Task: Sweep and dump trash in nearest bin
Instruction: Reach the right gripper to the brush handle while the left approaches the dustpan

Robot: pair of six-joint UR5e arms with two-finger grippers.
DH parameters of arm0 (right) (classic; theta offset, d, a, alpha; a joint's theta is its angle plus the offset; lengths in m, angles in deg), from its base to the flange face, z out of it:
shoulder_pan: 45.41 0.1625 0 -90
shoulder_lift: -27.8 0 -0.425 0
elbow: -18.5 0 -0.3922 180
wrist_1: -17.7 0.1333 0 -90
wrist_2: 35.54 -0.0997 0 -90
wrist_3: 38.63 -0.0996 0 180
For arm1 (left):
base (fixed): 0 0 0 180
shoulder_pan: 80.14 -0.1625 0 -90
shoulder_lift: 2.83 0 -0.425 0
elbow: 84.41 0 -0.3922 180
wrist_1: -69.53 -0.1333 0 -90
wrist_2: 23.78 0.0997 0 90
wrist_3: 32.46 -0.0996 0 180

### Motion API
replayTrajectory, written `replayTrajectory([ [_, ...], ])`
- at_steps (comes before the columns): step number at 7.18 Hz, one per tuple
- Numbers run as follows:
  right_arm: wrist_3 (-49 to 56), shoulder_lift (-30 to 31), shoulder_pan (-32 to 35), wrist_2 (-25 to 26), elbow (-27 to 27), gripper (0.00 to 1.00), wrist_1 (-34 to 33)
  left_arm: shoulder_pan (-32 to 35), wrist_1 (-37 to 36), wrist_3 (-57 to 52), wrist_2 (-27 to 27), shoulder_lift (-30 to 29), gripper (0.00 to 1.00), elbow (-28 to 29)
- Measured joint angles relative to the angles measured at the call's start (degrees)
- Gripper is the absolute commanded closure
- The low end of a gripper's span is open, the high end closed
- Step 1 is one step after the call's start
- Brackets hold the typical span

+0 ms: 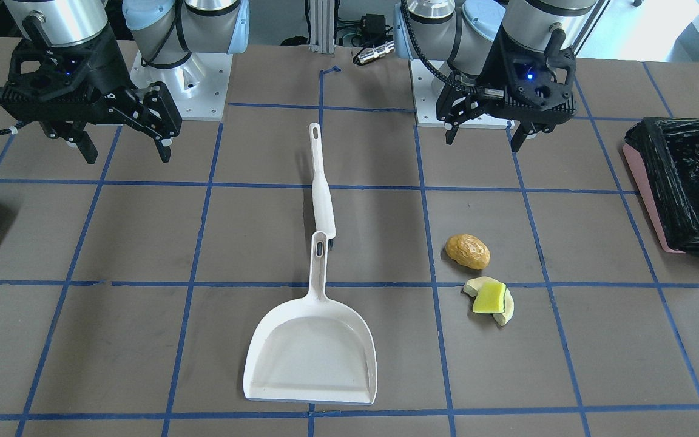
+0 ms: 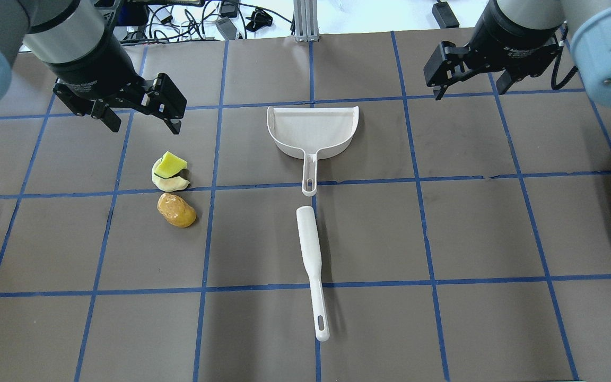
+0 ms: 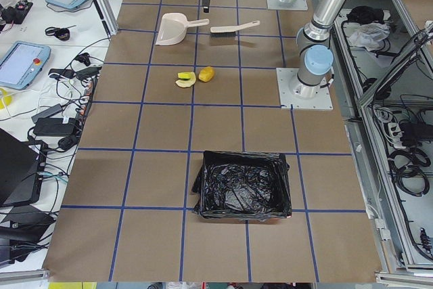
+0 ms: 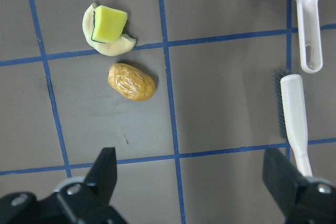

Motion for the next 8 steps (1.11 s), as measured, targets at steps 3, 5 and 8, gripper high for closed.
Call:
replayTrajectory([
  [3,-0.52,-0.69,0.03,-0.14,-0.22,0.00,0.23,0.00,-0.23,0.02,-0.22,-0.03,0.00,0.00],
  [5,-0.43,-1.39,0.24,-0.28,-1.73,0.00,0.15,-0.05,-0.43,0.04,-0.57,-0.03,0.00,0.08],
  [8,-3.03,-3.99,2.44,-0.21,-6.19,0.00,-3.22,-0.33,-0.51,-0.07,-0.47,-0.69,0.00,0.27],
])
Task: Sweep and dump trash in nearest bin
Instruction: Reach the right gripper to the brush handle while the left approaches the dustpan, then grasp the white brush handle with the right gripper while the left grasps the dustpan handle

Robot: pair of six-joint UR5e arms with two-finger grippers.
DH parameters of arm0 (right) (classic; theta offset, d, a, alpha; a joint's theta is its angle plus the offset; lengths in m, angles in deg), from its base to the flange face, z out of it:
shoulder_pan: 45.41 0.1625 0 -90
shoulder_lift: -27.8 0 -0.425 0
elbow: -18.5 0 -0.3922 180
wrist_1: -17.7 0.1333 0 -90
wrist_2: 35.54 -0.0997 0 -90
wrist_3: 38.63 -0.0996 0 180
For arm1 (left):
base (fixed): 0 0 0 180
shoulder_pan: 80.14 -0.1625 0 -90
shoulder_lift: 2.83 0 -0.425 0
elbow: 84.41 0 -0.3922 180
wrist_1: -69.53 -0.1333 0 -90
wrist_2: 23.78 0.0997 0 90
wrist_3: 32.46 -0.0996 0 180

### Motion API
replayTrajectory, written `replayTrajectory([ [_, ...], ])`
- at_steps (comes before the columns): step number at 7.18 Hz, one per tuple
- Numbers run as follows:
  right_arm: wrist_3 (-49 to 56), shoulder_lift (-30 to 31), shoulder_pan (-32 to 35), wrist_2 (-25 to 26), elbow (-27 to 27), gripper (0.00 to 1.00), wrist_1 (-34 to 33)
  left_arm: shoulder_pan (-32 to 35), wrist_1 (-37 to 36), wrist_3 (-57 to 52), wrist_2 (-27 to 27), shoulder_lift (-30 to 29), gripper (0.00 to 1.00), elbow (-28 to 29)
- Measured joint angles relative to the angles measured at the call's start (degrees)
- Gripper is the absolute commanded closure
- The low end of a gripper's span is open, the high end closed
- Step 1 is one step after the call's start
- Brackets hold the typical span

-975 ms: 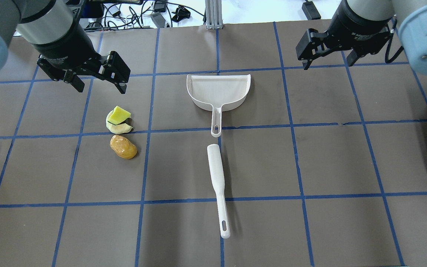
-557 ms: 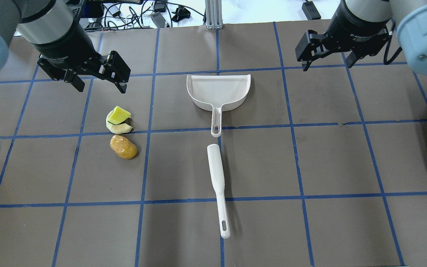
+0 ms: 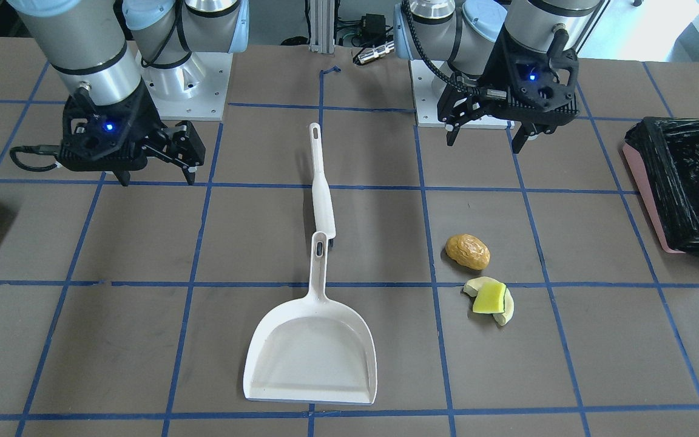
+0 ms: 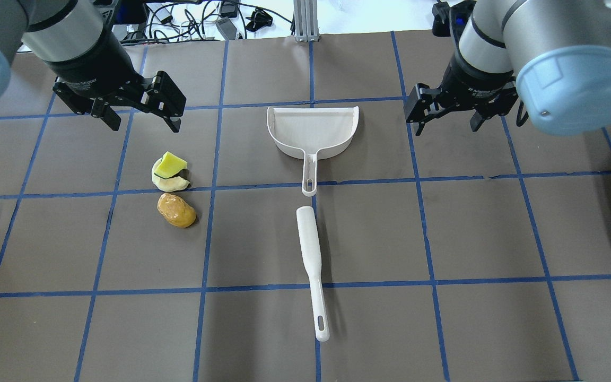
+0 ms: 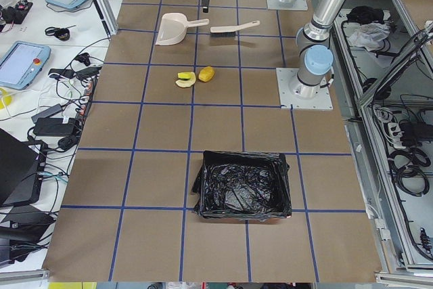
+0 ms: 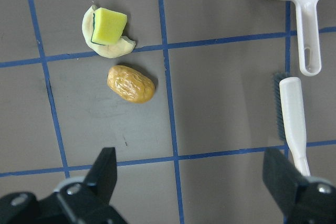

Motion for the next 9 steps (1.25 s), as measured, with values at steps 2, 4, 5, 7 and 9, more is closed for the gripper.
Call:
replayTrajectory([
  [2,-5.77,-3.86,5.56,0.06,-1.32,0.00,-3.85,0.49,-5.36,1.58,-0.69,-3.88,0.00,0.12],
  [4,-8.95,-5.52,12.43,0.06,-5.51,0.00,-6.51,3.38,-12.24,5.88,-2.66,-8.44,0.00,0.14],
  [5,-10.17,-5.29,16.13,0.05,-8.80,0.00,-8.76,5.04,-15.48,7.03,-3.11,-10.56,0.00,0.21],
  [7,-15.61,-4.34,22.99,0.08,-15.83,0.00,-15.11,7.40,-20.53,7.97,-3.34,-14.48,0.00,0.48],
  [9,-21.48,-3.83,29.57,0.57,-20.19,0.00,-18.46,8.44,-24.43,10.18,-3.43,-17.93,0.00,0.69],
])
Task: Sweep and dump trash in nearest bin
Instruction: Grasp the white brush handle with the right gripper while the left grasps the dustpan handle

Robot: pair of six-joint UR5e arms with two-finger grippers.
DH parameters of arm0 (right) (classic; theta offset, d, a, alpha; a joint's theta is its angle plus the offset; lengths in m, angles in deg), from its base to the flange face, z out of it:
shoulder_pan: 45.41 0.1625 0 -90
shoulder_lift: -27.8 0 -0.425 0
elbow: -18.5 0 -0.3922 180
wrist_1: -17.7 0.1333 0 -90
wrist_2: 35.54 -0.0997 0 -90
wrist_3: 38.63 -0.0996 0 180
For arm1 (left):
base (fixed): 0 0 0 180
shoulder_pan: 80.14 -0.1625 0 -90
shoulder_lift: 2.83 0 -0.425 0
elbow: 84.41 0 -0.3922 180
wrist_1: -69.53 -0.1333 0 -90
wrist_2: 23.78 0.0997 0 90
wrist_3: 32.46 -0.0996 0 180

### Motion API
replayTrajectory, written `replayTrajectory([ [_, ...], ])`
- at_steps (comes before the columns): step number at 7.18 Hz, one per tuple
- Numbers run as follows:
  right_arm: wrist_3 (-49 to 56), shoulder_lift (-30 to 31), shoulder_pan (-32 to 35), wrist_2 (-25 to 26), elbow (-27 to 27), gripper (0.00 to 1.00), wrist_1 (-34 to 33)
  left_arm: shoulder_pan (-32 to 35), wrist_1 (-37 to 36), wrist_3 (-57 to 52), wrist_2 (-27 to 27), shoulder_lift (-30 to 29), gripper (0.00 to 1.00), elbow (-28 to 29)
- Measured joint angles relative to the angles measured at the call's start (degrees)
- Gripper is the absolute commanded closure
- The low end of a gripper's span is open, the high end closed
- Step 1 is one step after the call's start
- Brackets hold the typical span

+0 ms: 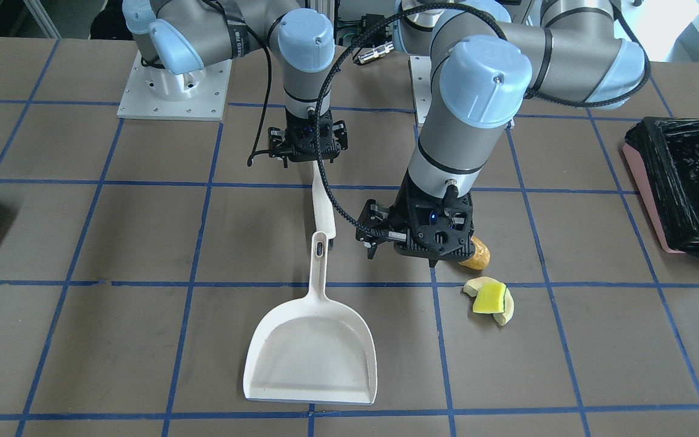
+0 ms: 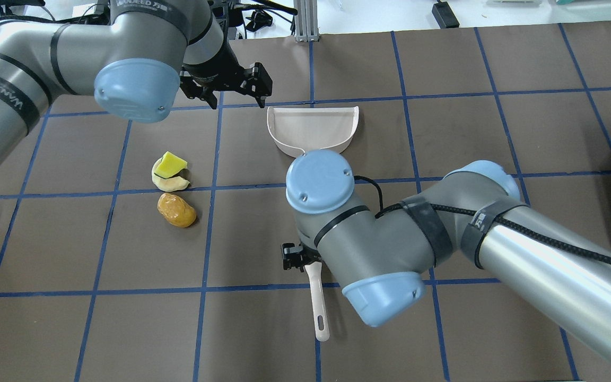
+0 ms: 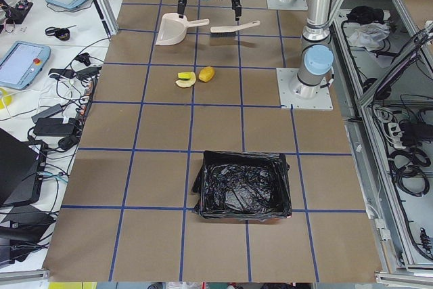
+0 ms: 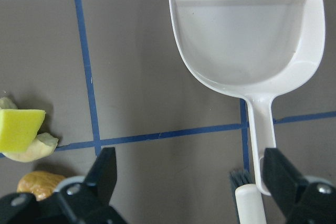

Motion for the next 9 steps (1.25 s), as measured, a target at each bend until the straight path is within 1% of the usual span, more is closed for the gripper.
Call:
replayTrajectory([
  [1,-1.74,0.60,2.25,-0.30,-1.94,0.00,-0.51,1.23,-1.52,2.36,-0.02,-1.81,0.00,0.05],
  [2,-2.57,0.96,3.54,-0.56,-3.82,0.03,-0.77,3.10,-2.36,4.78,-0.01,-3.46,0.00,0.08],
  [3,-2.91,1.05,4.15,-0.72,-4.99,0.04,-1.20,5.17,-2.69,6.85,0.11,-4.94,0.00,0.12],
  [4,-3.05,1.07,4.47,-0.99,-5.61,0.11,-1.89,7.15,-2.78,8.80,0.34,-6.32,0.06,0.17],
  [5,-3.11,0.99,4.76,-1.47,-5.89,0.15,-2.59,9.21,-2.79,10.25,0.58,-7.69,0.06,0.25],
  [7,-3.40,0.55,4.95,-1.82,-5.94,0.15,-3.37,11.83,-2.45,11.20,0.73,-9.79,0.02,0.17],
  [9,-5.33,0.46,4.98,-1.84,-6.07,0.15,-3.00,12.31,-1.06,9.05,0.76,-11.12,0.02,-0.18],
])
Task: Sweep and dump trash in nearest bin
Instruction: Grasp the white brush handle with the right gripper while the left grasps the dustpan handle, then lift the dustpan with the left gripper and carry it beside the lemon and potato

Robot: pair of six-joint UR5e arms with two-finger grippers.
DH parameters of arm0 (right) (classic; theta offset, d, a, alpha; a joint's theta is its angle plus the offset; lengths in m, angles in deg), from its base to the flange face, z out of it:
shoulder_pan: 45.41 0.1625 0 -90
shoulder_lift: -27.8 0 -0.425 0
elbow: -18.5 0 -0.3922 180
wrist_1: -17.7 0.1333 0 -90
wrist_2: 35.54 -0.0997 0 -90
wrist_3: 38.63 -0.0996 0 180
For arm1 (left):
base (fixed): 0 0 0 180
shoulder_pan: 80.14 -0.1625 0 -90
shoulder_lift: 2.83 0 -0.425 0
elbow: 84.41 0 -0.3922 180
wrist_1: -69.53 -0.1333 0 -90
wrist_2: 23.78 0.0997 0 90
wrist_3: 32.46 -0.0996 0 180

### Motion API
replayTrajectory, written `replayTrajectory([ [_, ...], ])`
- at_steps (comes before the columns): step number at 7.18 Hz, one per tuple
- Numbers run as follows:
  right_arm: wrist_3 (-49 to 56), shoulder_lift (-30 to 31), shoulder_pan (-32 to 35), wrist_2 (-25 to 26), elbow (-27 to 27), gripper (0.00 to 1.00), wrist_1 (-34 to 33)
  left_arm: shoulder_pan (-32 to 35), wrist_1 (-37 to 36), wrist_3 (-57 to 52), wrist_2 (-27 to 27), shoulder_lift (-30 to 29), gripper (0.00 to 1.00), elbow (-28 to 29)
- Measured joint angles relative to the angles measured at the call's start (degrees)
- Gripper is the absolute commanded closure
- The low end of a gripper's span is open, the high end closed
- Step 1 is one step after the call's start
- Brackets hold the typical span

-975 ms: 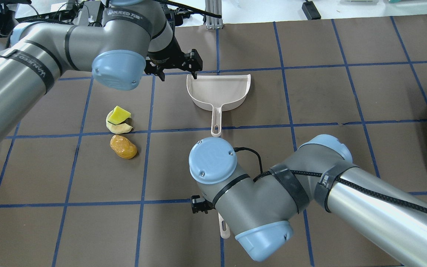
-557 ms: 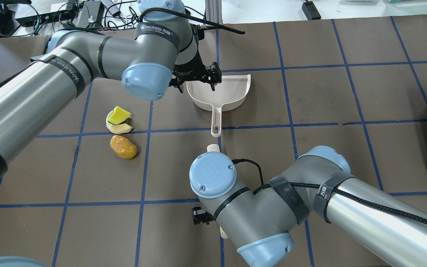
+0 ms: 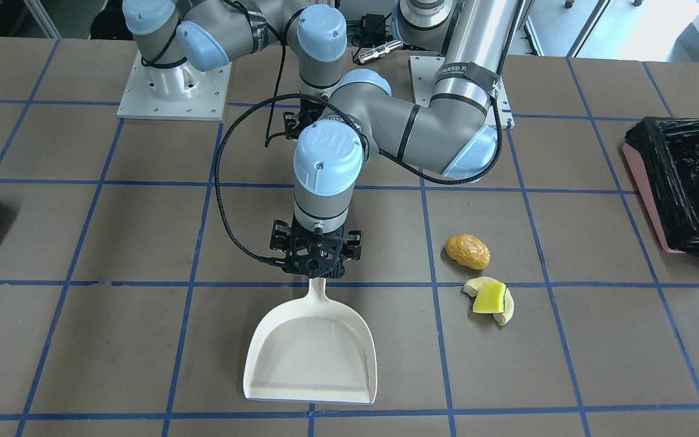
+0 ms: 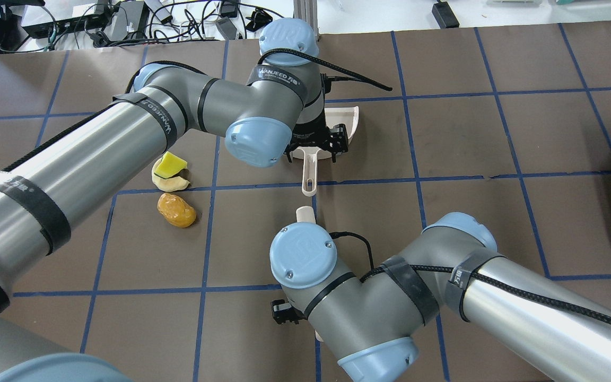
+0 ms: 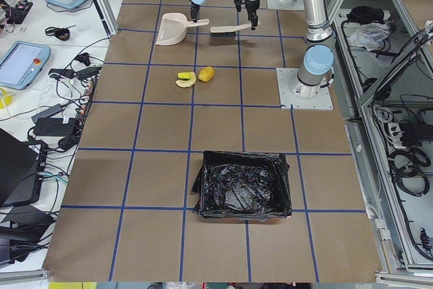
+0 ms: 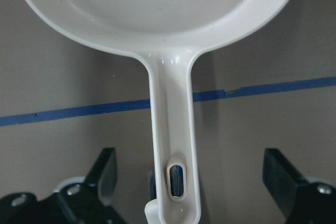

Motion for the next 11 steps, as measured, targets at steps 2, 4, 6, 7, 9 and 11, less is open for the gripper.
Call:
replayTrajectory([
  [2,-2.50,-0.01,0.00,-0.09,-0.59,0.19,0.03,0.05,1.41,-2.94,0.07,-0.57,0.04,-0.07],
  [4,-3.17,-0.03,0.00,-0.15,-0.96,0.48,-0.42,0.06,3.54,-3.53,0.01,-0.91,0.05,-0.14],
  [6,-3.14,-0.06,0.00,-0.21,-1.01,0.79,-0.57,0.06,4.11,-3.60,-0.15,-1.91,0.54,-0.02],
  [7,-2.85,-0.07,0.00,-0.20,-1.00,0.95,-0.57,0.06,4.18,-3.60,-0.38,-2.24,0.98,0.16],
  [9,-2.52,-0.10,0.01,-0.13,-0.94,1.00,-0.40,0.06,4.30,-3.61,-0.71,-2.56,1.00,0.35],
  [11,-2.59,-0.03,0.00,-0.04,-0.95,1.00,0.08,0.05,4.41,-3.61,-1.29,-2.82,1.00,0.48],
])
